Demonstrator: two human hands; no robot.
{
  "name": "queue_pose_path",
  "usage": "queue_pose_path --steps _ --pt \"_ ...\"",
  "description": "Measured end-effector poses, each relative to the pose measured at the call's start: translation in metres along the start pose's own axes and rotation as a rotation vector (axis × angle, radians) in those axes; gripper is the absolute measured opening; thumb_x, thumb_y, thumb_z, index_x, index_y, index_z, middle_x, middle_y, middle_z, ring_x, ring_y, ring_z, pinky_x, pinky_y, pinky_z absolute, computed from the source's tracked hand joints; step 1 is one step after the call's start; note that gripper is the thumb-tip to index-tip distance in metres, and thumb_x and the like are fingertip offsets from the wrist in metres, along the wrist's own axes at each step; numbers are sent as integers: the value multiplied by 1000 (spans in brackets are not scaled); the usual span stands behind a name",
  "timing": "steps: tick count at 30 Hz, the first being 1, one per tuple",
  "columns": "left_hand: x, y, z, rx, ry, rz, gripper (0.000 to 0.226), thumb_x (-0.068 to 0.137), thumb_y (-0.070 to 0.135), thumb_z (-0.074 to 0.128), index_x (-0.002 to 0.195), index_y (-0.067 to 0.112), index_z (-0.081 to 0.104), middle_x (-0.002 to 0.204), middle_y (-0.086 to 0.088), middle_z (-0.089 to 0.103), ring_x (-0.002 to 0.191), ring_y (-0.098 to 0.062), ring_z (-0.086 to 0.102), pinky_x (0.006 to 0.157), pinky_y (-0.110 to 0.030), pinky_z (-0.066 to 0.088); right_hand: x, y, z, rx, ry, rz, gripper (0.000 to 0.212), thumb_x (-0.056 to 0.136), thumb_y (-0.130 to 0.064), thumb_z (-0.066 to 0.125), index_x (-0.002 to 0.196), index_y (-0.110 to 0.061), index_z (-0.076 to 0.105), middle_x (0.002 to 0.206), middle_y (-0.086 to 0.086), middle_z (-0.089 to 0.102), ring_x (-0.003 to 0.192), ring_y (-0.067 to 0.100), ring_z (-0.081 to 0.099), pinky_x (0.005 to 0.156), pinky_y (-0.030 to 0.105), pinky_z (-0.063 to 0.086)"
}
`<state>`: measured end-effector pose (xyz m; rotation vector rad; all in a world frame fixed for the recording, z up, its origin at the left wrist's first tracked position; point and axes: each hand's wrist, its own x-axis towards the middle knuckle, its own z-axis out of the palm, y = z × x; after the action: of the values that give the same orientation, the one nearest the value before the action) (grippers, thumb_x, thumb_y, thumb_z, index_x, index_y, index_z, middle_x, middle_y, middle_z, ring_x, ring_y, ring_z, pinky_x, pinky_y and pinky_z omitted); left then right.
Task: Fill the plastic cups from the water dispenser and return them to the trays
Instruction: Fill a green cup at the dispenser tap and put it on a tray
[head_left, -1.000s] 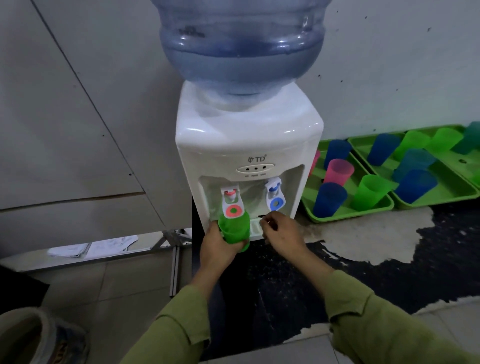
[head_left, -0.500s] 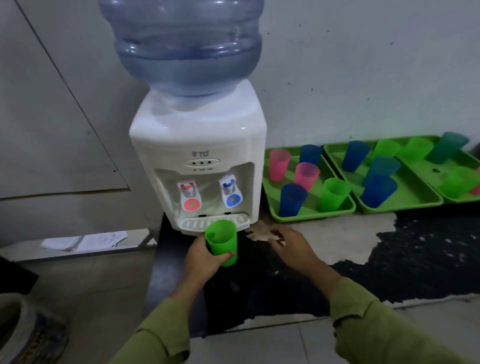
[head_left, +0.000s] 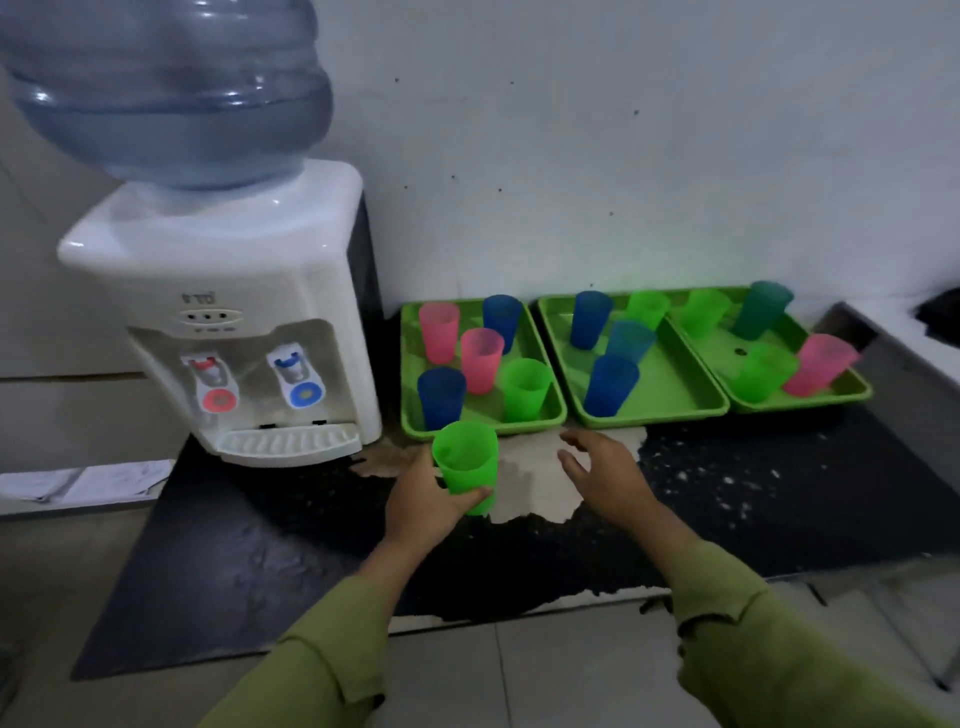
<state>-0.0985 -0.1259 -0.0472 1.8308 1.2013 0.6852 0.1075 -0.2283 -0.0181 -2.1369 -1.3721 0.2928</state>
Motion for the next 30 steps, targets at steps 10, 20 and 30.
queue_pose_path --steps 10,20,30 --pt "42 87 114 27 -147 144 70 55 52 82 112 26 52 109 8 62 98 -13 58 82 -32 50 28 98 -66 -89 -9 181 36 90 -26 57 121 -8 57 112 13 65 97 25 61 75 25 41" --pt "98 141 212 -29 -248 201 71 60 48 81 116 24 47 111 5 58 102 -14 56 81 -29 48 77 190 -113 -107 -14 263 35 90 -15 57 123 -2 56 121 18 62 111 29 58 90 30 42" --pt "124 178 291 30 -201 138 86 70 34 79 138 15 30 138 -7 46 125 -22 45 100 -32 41 123 256 -126 -162 -172 189 41 87 -8 55 126 2 49 132 20 49 118 33 52 101 32 37"
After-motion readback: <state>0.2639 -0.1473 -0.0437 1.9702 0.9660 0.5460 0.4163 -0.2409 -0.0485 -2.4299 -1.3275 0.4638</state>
